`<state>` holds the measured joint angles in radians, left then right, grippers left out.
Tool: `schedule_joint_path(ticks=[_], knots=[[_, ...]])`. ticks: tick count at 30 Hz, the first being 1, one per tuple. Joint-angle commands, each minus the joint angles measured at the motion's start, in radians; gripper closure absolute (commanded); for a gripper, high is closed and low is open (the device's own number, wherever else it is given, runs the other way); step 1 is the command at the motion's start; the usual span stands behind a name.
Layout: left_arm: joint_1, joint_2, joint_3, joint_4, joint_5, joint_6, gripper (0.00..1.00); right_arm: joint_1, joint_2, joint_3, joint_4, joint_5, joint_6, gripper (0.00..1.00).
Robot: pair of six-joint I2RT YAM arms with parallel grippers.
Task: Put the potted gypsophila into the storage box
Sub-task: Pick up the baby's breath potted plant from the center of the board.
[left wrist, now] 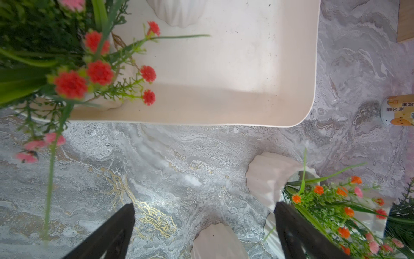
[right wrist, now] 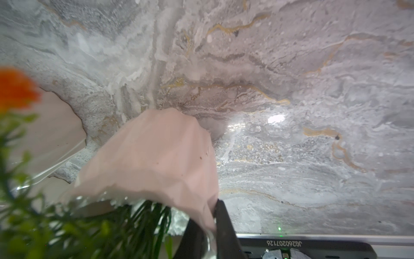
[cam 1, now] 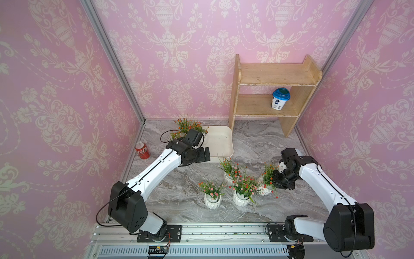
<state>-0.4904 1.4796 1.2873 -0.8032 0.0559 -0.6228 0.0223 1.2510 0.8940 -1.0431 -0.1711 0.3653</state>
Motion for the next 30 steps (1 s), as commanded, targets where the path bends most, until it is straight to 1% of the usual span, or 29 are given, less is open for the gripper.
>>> schedule_joint_path(ticks=[1,6,10,14,20,23,26,30], knots=[[0.036,-0.038,0.001,-0.040,-0.037,0.015,0.01,0.005,-0.007,0.094,-0.044,0.006,-0.024,1.00],[0.091,-0.078,-0.002,-0.065,-0.047,0.037,0.01,0.007,0.038,0.224,-0.076,0.018,-0.035,1.00],[0.144,-0.115,-0.011,-0.082,-0.045,0.053,0.01,0.037,0.088,0.368,-0.096,0.040,-0.031,1.00],[0.192,-0.144,-0.021,-0.094,-0.047,0.069,0.01,0.099,0.157,0.497,-0.098,0.066,-0.011,1.00],[0.242,-0.178,-0.026,-0.116,-0.048,0.090,0.01,0.224,0.310,0.726,-0.088,0.107,0.027,1.00],[0.257,-0.192,-0.030,-0.123,-0.049,0.098,0.01,0.286,0.417,0.879,-0.098,0.117,0.036,1.00],[0.272,-0.203,-0.038,-0.129,-0.049,0.106,0.01,0.343,0.540,1.065,-0.126,0.128,0.040,1.00],[0.298,-0.221,-0.053,-0.134,-0.046,0.115,0.01,0.396,0.740,1.361,-0.187,0.141,0.040,1.00]])
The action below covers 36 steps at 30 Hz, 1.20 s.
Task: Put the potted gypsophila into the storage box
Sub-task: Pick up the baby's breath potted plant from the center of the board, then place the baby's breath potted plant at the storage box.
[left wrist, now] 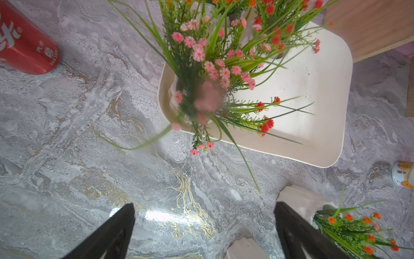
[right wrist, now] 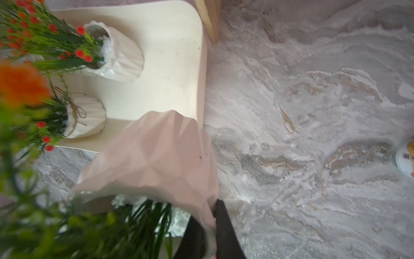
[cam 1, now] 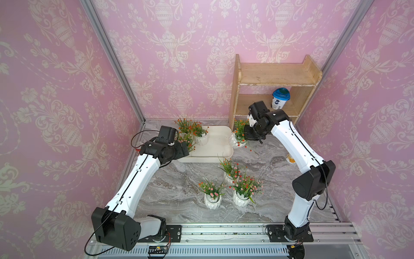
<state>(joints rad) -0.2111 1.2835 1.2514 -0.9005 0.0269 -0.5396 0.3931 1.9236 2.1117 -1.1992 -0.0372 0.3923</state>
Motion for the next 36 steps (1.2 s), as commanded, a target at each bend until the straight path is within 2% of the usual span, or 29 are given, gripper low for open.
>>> schedule_joint_path(ticks=[1,5,8,15,28,36], knots=[[0.026,-0.028,-0.022,-0.038,-0.015,0.034,0.01,0.033,0.121,0.222,-0.051,0.007,0.015,1.00],[0.052,-0.042,-0.034,-0.044,-0.008,0.044,0.01,0.057,0.316,0.501,-0.117,-0.003,0.027,1.00],[0.070,-0.052,-0.043,-0.047,-0.003,0.050,0.01,0.062,0.399,0.587,-0.104,-0.010,0.053,1.00],[0.099,-0.058,-0.053,-0.053,0.009,0.065,0.01,0.073,0.419,0.466,0.078,0.016,0.138,1.00],[0.120,-0.062,-0.073,-0.046,0.030,0.070,0.01,0.093,0.536,0.462,0.235,0.083,0.330,1.00],[0.132,-0.066,-0.093,-0.041,0.046,0.075,0.01,0.098,0.567,0.431,0.286,0.129,0.388,1.00]])
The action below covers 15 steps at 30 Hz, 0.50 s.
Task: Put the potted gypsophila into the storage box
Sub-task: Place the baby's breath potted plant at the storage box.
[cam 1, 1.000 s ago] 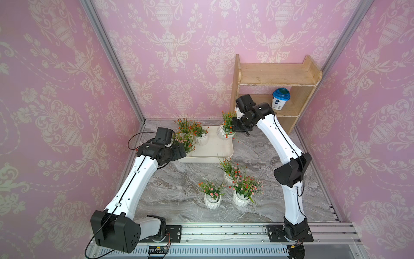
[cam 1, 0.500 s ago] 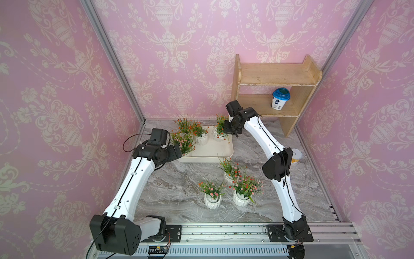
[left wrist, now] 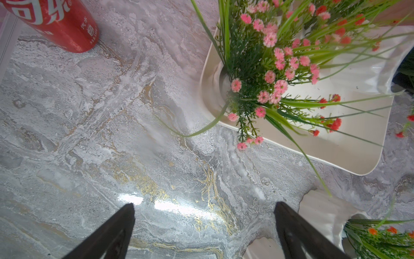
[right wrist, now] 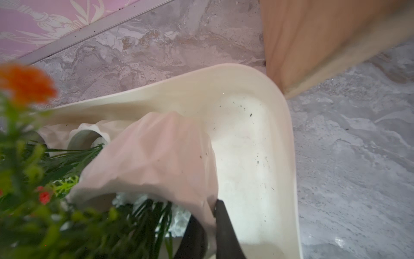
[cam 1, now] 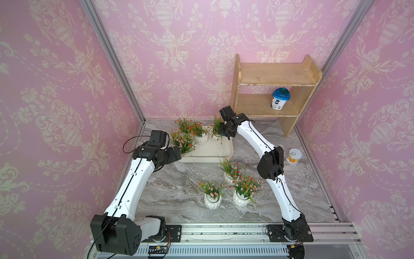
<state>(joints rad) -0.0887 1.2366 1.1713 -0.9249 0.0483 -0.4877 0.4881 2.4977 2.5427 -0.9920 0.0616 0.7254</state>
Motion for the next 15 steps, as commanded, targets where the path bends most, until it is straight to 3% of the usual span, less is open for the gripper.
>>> schedule_joint_path(ticks=[1,15], knots=[[0.011,-0.017,-0.015,-0.014,0.027,0.024,0.01,0.003,-0.005,-0.006,0.084,0.035,0.059,1.00],[0.020,0.001,-0.023,0.000,0.045,0.023,0.01,0.007,0.026,-0.077,0.158,0.064,0.120,1.00]])
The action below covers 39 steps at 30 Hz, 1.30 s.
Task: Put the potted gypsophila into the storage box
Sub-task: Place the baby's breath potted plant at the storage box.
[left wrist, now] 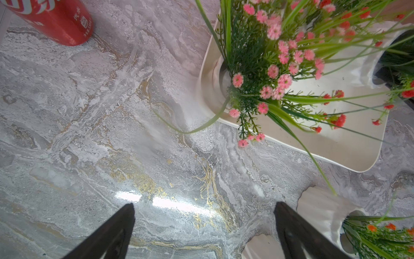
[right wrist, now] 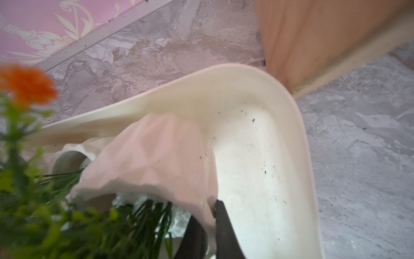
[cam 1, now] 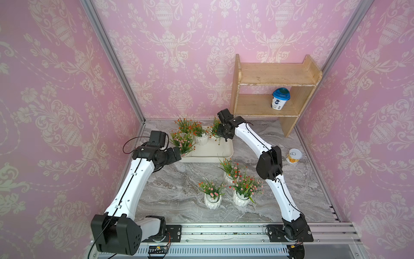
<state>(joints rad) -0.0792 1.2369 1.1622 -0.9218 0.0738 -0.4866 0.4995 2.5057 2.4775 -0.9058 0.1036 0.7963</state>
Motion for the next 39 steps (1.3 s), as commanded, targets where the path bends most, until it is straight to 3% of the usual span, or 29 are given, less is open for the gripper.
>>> schedule_joint_path(ticks=[1,12,21,39], knots=[[0.010,0.001,-0.014,-0.003,0.021,0.022,0.01,-0.006,0.018,-0.017,0.076,0.022,0.052,1.00],[0.010,0.001,-0.017,0.002,0.028,0.016,0.01,0.000,0.010,-0.069,0.114,0.035,0.059,0.99],[0.010,-0.004,-0.021,-0.001,0.030,0.013,0.01,0.001,0.016,-0.101,0.159,0.017,0.059,0.74],[0.010,-0.019,-0.022,-0.006,0.032,0.003,0.01,0.005,-0.014,-0.137,0.268,-0.012,-0.014,0.60]])
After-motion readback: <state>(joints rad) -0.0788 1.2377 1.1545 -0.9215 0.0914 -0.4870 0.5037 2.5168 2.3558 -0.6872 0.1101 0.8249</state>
